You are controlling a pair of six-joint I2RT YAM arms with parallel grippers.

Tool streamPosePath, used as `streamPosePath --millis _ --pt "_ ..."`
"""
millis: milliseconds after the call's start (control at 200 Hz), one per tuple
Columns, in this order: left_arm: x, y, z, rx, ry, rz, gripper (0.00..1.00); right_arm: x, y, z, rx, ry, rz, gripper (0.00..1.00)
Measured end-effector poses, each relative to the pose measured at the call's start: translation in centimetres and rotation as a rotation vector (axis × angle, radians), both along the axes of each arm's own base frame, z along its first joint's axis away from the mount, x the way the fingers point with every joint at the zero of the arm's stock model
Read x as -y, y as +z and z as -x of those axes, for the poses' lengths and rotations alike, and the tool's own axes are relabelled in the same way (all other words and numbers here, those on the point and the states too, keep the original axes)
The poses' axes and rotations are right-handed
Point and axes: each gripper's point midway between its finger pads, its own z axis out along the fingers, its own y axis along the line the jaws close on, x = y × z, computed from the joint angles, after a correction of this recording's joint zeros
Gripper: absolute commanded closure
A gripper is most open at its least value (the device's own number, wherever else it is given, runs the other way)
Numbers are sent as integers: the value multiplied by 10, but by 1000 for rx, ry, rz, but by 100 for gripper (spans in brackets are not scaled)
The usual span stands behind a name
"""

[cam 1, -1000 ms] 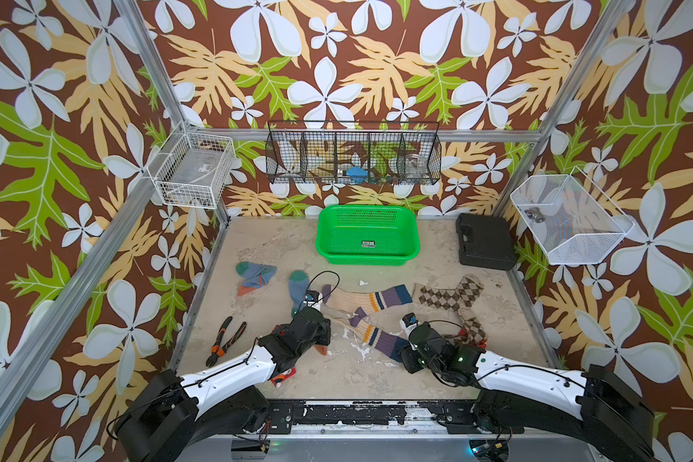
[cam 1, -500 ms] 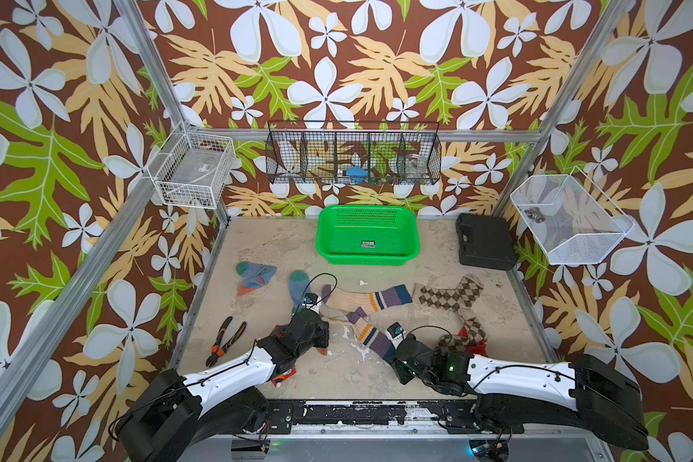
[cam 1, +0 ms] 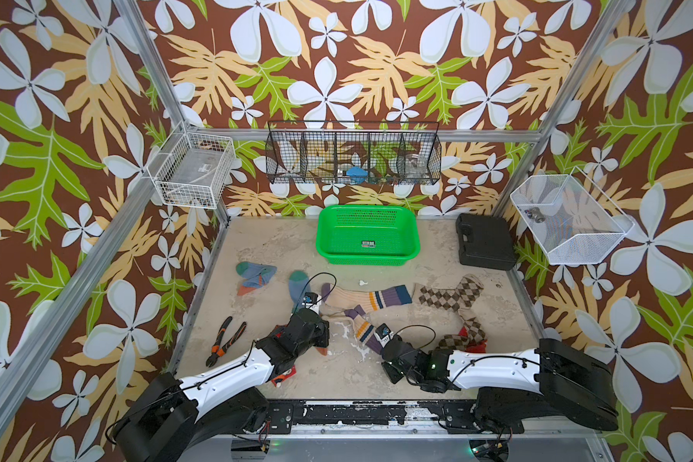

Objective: Place the socks together as a pair
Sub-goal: Flatten out the sock at the center of the board.

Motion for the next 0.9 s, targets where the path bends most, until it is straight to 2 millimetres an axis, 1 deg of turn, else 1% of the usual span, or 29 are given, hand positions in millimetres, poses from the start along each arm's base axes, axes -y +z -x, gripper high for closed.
streamPosePath --millis 65,90,160,255,385,440,490,560,686,801,901 --pt "1 3 1 1 -5 7 100 -5 2 8 -24 28 -3 100" --pt "2 5 1 2 -9 11 100 -7 4 14 -41 47 -7 100" --pt "7 11 3 8 -24 16 100 -13 16 28 -77 84 -49 100" --pt "23 21 11 7 -79 12 100 -23 53 38 -92 120 -190 100" --pt "42 36 22 4 -134 17 100 -30 117 49 -90 155 -427 100" --pt "46 39 25 -10 -148 24 100 -27 140 43 -77 143 -511 100" --pt "49 41 30 -24 -167 35 100 -19 152 35 -73 109 -563 100" --pt "54 44 37 -54 -187 76 100 -7 155 25 -82 76 -602 100" --pt "62 46 53 -109 -242 148 100 11 148 12 -128 11 -648 100" --pt "59 32 69 -178 -262 183 100 24 147 -1 -149 -33 -706 100" --pt "54 18 75 -218 -249 175 100 34 141 -14 -177 -72 -763 100"
